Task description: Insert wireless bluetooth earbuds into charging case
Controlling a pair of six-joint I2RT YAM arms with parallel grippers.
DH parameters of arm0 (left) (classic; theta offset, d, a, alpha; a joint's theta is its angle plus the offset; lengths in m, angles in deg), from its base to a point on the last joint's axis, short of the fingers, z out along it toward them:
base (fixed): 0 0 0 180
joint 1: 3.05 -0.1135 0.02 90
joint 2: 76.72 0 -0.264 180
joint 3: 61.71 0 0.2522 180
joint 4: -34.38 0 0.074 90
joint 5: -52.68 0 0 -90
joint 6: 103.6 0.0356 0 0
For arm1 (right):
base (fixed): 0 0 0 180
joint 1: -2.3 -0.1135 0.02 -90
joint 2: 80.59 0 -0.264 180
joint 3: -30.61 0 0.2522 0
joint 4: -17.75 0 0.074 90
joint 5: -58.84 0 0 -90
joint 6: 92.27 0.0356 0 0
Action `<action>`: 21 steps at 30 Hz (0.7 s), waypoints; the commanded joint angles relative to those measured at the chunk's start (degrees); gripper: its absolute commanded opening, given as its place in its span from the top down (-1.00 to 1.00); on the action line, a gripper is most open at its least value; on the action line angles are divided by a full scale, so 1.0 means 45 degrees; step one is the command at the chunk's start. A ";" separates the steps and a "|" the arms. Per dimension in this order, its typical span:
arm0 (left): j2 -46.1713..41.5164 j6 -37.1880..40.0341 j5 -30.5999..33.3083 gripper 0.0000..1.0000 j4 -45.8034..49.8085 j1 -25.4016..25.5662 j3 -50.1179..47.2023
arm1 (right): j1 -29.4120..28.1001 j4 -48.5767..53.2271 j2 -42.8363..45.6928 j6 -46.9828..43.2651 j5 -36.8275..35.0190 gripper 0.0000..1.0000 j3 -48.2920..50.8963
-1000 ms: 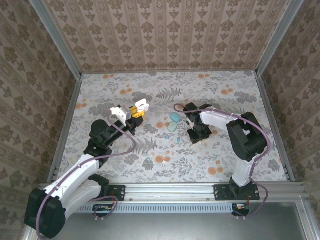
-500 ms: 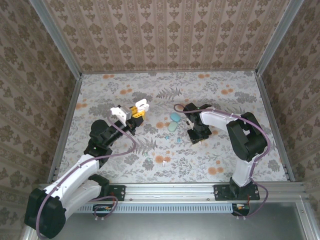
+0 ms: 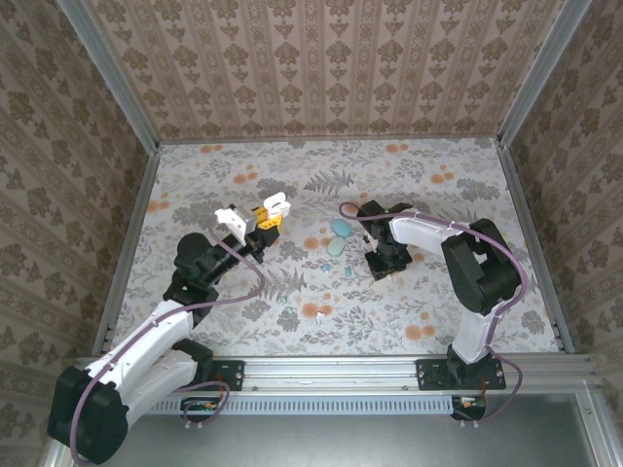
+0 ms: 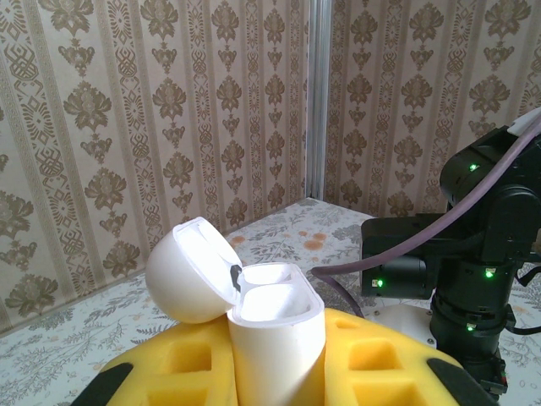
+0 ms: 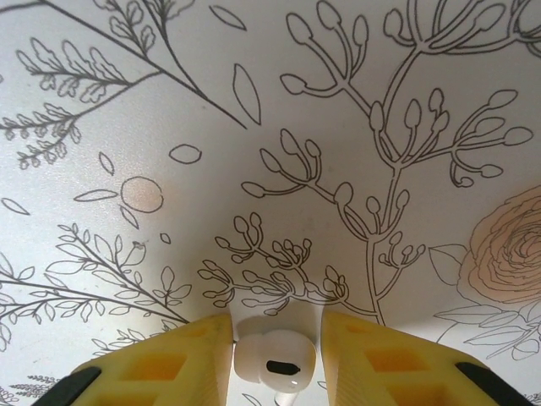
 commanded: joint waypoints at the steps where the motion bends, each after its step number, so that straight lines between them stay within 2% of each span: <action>1: -0.0033 -0.0159 -0.0202 0.64 -0.0279 0.0060 0.0550 | 0.0102 0.0566 0.0026 0.0011 -0.0161 0.29 0.0348; 10: 0.0138 -0.0160 -0.0241 0.63 -0.0328 0.0080 0.0633 | 0.0131 0.0559 0.0140 0.0074 -0.0052 0.22 0.0366; 21: 0.0442 -0.0184 -0.0344 0.64 -0.0445 0.0119 0.0788 | 0.0179 0.0677 0.0144 0.0091 0.0222 0.24 0.0348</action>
